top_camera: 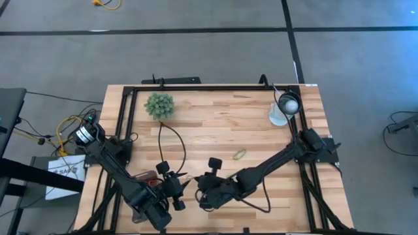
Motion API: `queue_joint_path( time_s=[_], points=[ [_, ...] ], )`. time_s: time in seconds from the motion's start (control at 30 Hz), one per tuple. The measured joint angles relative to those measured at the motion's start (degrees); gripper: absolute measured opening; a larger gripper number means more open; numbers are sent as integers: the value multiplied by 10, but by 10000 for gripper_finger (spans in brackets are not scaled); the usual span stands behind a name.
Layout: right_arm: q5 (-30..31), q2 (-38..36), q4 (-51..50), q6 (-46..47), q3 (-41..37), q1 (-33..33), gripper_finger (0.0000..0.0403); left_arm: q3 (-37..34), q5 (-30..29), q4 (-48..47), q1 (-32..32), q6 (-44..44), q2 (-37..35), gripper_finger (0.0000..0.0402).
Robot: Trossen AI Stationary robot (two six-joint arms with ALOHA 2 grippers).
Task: Pick and place items into bin
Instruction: Put the blue rubber band into the black bin
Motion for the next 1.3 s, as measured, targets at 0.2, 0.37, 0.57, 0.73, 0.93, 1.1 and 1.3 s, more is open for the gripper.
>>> queue_joint_path(
  time_s=[0.2, 0.37, 0.57, 0.73, 0.93, 1.1, 1.3],
  points=[
    [8, 0, 32, -31, 0, -3, 0, 0, 0, 0, 0, 0, 0, 130],
    [8, 0, 35, -34, 0, 0, 0, 0, 1, 0, 0, 0, 0, 130],
    [9, 0, 72, -79, 0, 7, 0, 0, 10, 0, 0, 8, 0, 130],
    [8, 0, 86, -108, 0, 7, 0, 0, 30, 0, 1, 9, 0, 130],
    [8, 0, 94, -128, 0, 12, 0, 0, 37, 0, 2, 14, 0, 130],
    [8, 0, 107, -139, 0, 17, 0, 0, 37, -1, 2, 17, 0, 130],
    [8, 0, 110, -139, 0, 17, 0, 0, 35, 0, 2, 32, 0, 125]
  ],
)
